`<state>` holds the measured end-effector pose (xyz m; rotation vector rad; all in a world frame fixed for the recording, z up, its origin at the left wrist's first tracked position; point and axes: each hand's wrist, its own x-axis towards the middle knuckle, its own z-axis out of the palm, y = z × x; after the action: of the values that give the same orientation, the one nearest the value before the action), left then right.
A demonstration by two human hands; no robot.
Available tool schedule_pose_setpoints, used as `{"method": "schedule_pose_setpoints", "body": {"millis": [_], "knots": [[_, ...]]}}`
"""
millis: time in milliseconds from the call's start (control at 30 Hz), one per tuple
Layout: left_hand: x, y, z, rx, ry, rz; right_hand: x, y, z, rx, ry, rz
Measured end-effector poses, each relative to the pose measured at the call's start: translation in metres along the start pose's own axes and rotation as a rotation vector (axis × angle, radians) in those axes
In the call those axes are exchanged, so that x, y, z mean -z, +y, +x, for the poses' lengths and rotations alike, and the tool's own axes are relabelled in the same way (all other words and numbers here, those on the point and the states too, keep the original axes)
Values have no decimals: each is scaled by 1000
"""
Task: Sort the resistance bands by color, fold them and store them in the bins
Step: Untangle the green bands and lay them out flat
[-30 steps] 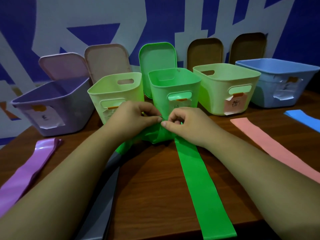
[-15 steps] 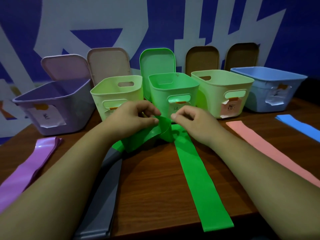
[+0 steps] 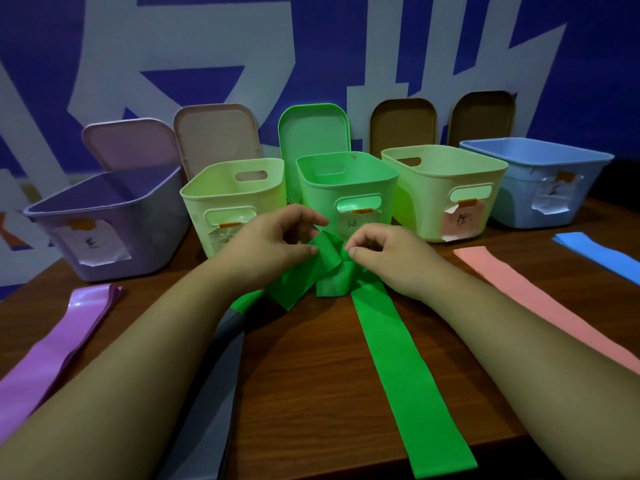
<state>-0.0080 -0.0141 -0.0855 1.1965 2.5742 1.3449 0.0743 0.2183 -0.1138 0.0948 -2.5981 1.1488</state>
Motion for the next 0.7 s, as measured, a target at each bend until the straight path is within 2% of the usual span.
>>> {"method": "schedule_pose_setpoints", "body": {"millis": [267,400,567,700], "knots": [[4,-7,1,145,148,21,7,-5,2,-104,166,343],[7,-6,1,157,169,11,9,-3,4,-149,226,403],[4,-4,-1,146,192,-57,15,0,-2,-95,207,113],[3,1,-3,79,137,-47,13,2,-3,-16,200,-1]]}}
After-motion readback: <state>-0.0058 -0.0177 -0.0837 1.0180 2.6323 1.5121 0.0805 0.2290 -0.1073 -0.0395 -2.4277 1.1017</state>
